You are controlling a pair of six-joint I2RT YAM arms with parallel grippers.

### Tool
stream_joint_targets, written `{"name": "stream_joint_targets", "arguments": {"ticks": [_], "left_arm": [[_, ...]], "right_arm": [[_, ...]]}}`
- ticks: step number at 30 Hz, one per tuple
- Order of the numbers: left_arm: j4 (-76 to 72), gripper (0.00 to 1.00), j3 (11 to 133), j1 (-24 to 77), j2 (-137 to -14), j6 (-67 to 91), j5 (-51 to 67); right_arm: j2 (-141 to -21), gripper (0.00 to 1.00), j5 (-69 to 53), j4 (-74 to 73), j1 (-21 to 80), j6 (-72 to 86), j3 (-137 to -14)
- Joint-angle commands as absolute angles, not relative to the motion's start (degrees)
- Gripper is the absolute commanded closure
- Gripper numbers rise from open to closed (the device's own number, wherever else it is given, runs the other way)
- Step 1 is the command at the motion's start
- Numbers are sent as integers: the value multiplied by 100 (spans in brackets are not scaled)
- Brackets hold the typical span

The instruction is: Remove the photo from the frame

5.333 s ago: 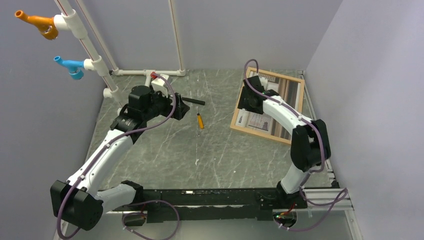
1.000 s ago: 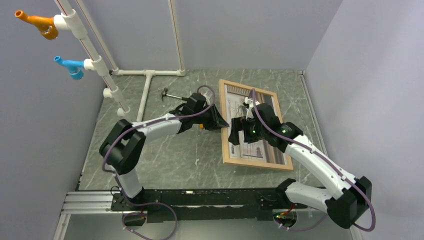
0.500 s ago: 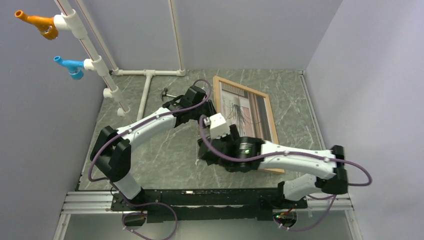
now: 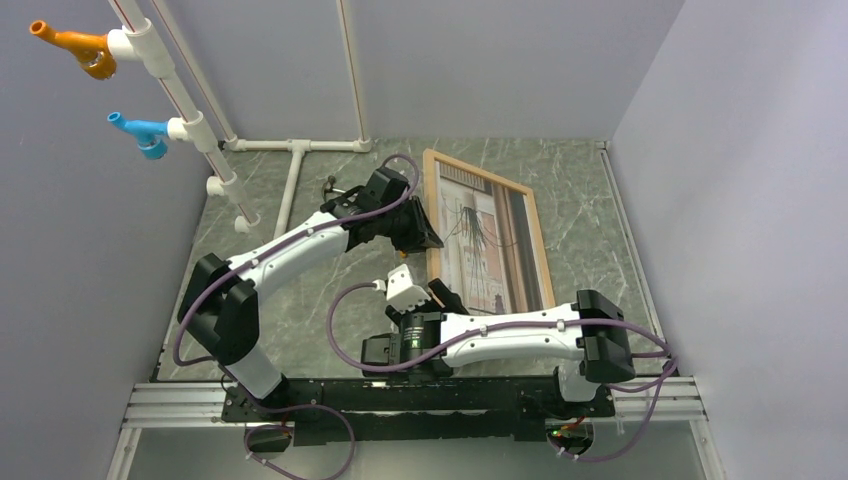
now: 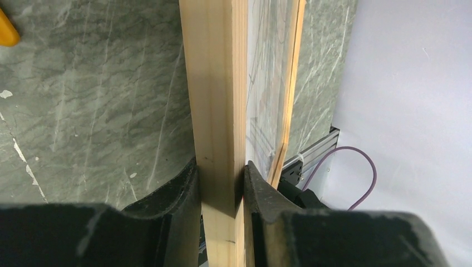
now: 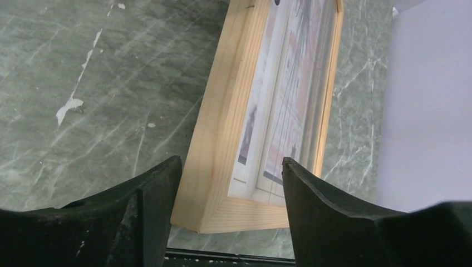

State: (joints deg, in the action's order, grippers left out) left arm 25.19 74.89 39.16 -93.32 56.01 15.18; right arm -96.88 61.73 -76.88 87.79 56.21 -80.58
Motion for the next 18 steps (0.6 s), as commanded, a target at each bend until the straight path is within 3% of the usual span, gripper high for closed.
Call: {"name": "stream_joint_targets", "arguments": {"ticks": [1, 8, 18], "left_arm": [[2577, 100, 7720, 3857, -9009, 5470, 1291], [2655, 100, 7796, 3843, -9081, 5632, 1246], [2707, 100, 7798, 3849, -9096, 5808, 1255]], "right_arm": [[-9778, 34, 6673, -8073, 8780, 5921, -8086], [-10218, 44, 6839, -8596, 8776, 6471, -8182], [-10252, 79, 7060, -8596, 8642, 6491, -8105]]}}
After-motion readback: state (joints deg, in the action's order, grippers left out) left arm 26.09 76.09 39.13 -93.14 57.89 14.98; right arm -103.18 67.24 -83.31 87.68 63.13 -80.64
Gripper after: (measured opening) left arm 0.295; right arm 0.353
